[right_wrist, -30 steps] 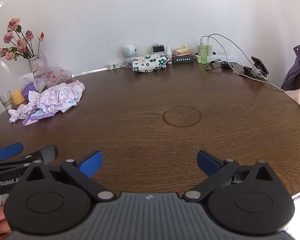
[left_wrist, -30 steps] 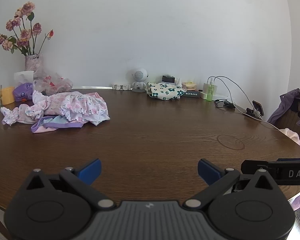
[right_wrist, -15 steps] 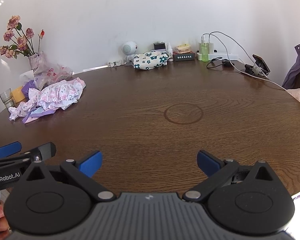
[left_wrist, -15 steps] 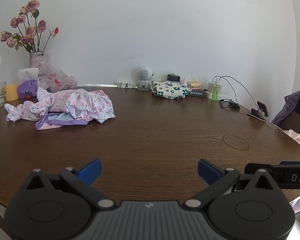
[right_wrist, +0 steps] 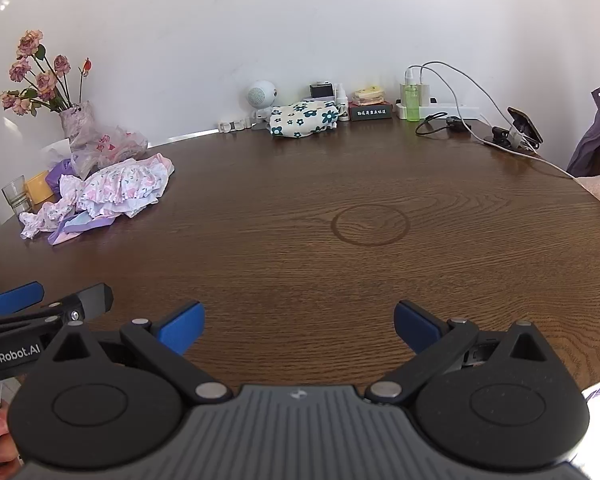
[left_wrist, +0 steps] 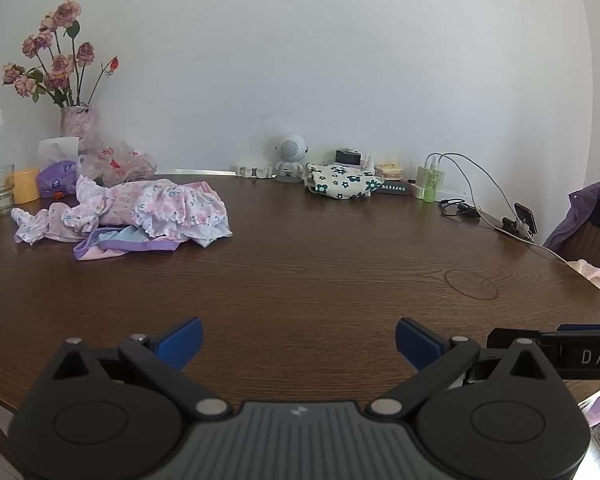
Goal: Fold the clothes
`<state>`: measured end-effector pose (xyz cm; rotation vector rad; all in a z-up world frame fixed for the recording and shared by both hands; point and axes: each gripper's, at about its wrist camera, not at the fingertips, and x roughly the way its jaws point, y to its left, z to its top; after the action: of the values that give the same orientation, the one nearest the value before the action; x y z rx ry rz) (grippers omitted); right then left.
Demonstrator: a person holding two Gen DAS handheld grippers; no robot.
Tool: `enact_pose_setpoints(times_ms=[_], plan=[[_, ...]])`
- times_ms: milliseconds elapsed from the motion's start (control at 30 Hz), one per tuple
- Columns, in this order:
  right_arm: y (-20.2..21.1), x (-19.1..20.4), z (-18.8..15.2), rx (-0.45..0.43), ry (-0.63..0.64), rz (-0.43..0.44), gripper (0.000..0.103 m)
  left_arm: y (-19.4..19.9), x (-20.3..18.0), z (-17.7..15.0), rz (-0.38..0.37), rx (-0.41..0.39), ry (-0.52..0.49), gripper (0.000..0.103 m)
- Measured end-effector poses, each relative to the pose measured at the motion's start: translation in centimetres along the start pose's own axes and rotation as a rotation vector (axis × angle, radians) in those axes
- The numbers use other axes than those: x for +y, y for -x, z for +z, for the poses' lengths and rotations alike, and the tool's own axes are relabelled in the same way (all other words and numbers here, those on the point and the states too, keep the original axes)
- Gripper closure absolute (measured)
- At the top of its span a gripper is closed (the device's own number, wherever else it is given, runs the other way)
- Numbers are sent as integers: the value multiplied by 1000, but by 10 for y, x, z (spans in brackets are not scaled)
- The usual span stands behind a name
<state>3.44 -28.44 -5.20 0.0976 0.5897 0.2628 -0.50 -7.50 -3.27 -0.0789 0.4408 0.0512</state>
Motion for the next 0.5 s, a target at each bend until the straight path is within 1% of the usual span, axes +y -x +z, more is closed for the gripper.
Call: enact_pose_setpoints(times_ms=[500], plan=[[1,2,0,0,6,2,0,1,2,1,2,-4,-1,0]])
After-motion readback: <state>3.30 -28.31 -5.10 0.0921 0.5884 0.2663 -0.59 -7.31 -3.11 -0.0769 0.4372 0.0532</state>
